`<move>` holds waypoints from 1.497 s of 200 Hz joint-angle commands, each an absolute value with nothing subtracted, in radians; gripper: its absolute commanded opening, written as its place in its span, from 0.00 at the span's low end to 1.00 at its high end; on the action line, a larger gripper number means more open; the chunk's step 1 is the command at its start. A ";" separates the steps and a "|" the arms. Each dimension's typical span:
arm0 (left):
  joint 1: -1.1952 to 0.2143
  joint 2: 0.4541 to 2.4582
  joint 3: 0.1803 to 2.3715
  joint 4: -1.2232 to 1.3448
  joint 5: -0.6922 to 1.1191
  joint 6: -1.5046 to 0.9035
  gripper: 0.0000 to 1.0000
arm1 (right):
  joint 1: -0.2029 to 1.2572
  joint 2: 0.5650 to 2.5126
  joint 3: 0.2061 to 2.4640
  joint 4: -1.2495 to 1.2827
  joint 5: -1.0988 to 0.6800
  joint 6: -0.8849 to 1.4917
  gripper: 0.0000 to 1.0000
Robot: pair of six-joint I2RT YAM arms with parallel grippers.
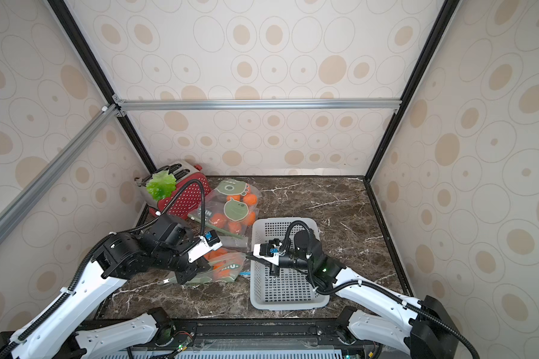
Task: Open the zip-top bag and take out the orange
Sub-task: Adjust the zipper food storage bag at the center of the board.
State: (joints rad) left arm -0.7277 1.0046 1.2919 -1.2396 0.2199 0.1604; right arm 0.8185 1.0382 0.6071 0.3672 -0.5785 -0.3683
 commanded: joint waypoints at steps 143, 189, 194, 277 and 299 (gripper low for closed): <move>-0.788 0.920 1.459 -0.980 -0.579 -0.339 0.00 | 0.825 1.177 1.111 0.188 -0.557 0.335 0.45; -0.789 0.981 1.444 -0.954 -0.524 -0.371 0.00 | 0.836 1.276 1.198 0.196 -0.653 0.350 0.28; -0.790 0.987 1.428 -0.936 -0.511 -0.380 0.00 | 0.840 1.279 1.204 0.187 -0.658 0.345 0.28; -0.790 1.011 1.175 -0.643 -0.269 -0.532 0.00 | 0.864 1.354 1.142 0.042 -0.610 0.373 0.23; -0.790 0.983 1.106 -0.493 -0.174 -0.599 0.00 | 0.869 1.398 1.135 -0.016 -0.575 0.368 0.21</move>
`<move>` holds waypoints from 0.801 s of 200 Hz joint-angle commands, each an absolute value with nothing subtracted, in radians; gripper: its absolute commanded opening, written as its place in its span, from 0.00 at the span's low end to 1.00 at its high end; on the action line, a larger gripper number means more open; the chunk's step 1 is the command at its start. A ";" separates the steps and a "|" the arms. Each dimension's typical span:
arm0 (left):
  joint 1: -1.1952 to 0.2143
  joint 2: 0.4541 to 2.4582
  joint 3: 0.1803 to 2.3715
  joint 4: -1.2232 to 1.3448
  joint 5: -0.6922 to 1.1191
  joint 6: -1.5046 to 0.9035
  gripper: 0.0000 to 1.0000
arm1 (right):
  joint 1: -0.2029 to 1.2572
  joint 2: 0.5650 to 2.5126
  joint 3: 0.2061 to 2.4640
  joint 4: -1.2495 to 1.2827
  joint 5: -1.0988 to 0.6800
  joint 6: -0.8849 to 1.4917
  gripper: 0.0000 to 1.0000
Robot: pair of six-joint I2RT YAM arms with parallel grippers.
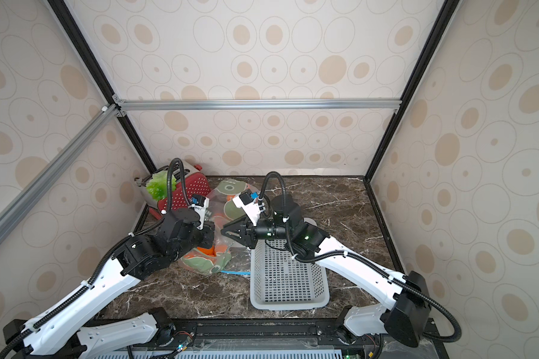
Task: Open the zip-top bag and take out the orange
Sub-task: Adjust the zipper food storage bag at the center of the board.
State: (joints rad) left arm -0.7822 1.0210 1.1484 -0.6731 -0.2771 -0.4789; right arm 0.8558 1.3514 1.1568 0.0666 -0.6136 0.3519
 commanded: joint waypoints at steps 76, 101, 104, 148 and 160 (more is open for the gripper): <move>-0.790 0.910 1.088 -0.264 0.020 -0.710 0.00 | 0.865 1.403 1.086 -0.195 -0.383 0.219 0.23; -0.791 0.919 1.071 -0.224 0.075 -0.726 0.00 | 0.851 1.379 1.118 -0.239 -0.310 0.174 0.24; -0.792 0.921 1.066 -0.224 0.083 -0.730 0.00 | 0.850 1.378 1.118 -0.241 -0.310 0.169 0.24; -0.792 0.822 0.939 -0.344 0.070 -0.672 0.40 | 0.849 1.348 1.040 -0.285 -0.301 0.108 0.27; -0.790 0.782 0.954 -0.456 -0.038 -0.608 0.58 | 0.849 1.340 1.015 -0.294 -0.294 0.103 0.27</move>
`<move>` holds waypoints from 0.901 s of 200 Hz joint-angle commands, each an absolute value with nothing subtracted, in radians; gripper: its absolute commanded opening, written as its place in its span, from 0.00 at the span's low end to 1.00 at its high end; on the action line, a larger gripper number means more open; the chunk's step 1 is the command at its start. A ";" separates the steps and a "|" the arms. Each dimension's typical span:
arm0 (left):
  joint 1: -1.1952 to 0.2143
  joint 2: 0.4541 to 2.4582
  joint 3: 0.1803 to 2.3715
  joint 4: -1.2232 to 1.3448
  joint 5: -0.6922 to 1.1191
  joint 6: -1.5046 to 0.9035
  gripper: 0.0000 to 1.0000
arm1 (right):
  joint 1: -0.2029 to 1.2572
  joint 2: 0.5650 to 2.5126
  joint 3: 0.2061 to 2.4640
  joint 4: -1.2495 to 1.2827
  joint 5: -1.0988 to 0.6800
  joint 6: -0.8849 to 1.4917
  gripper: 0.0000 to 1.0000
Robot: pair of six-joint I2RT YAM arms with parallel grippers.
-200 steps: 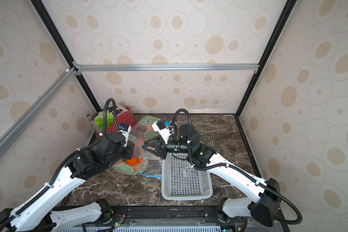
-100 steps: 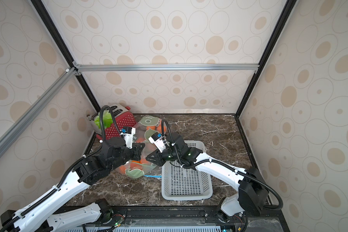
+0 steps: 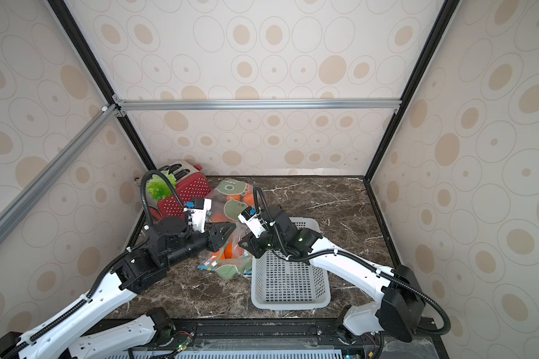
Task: Open the zip-top bag and take out the orange
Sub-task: Adjust the zipper food storage bag at the center of the board.
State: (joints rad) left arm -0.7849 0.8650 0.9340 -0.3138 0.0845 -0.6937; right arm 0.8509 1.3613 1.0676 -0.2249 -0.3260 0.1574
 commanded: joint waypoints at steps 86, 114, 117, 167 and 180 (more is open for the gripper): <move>-0.576 0.830 1.038 -0.650 -0.283 -0.442 0.85 | 0.849 1.234 0.923 -0.377 -0.259 0.064 0.27; -0.404 0.973 0.893 -0.412 0.104 -0.500 0.85 | 0.849 1.165 0.882 -0.357 -0.280 0.096 0.27; -0.401 0.996 0.886 -0.393 0.133 -0.503 0.83 | 0.849 1.157 0.876 -0.352 -0.282 0.098 0.27; -0.400 1.193 0.823 -0.325 0.259 -0.512 0.81 | 0.850 1.060 0.841 -0.333 -0.290 0.133 0.35; -0.402 1.209 0.800 -0.335 0.275 -0.525 0.80 | 0.849 1.055 0.842 -0.333 -0.290 0.137 0.37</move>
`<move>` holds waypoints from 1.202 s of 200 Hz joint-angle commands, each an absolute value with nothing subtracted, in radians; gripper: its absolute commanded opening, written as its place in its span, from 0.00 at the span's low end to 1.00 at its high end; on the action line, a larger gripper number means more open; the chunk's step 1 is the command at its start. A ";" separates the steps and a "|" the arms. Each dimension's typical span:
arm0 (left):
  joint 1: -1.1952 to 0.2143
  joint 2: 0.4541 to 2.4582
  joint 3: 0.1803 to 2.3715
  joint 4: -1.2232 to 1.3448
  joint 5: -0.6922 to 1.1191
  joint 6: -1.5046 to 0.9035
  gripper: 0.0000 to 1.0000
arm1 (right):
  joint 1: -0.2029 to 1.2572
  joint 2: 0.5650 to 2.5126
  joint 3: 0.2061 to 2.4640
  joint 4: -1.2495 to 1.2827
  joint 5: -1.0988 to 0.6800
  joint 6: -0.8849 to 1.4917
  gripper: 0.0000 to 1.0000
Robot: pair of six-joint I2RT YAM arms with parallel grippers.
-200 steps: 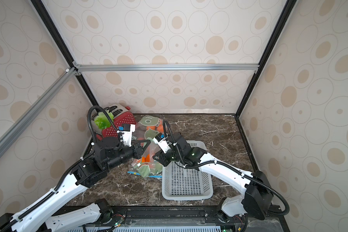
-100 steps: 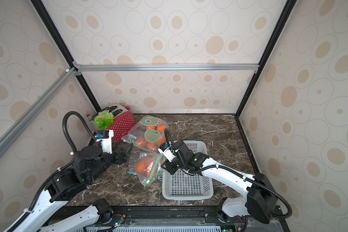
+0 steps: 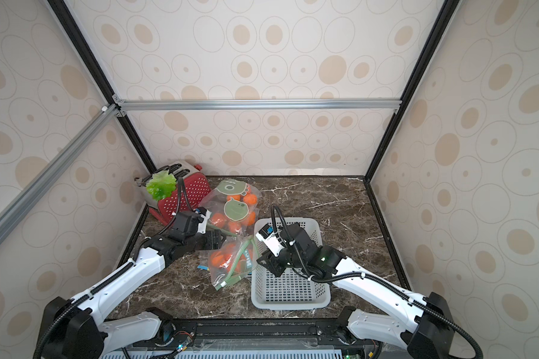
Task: Open the zip-top bag and take out the orange
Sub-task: Adjust the zipper food storage bag at the center of the board.
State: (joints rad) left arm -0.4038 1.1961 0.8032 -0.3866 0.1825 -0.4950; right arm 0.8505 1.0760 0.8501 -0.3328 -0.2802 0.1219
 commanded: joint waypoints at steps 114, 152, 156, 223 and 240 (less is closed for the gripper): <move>-0.480 0.863 0.505 -0.406 0.144 -0.693 0.75 | 0.886 1.079 0.866 -0.247 -0.441 0.253 0.53; -0.480 0.856 0.510 -0.429 0.127 -0.689 0.75 | 0.903 1.158 0.888 -0.300 -0.290 0.278 0.67; -0.480 0.854 0.507 -0.425 0.129 -0.690 0.75 | 0.905 1.166 0.892 -0.303 -0.290 0.281 0.67; -0.480 0.817 0.509 -0.452 0.043 -0.714 0.75 | 0.911 1.375 1.041 -0.180 -0.420 0.321 0.12; -0.475 0.722 0.523 -0.520 -0.111 -0.781 0.75 | 0.925 1.440 1.171 -0.246 -0.451 0.251 0.00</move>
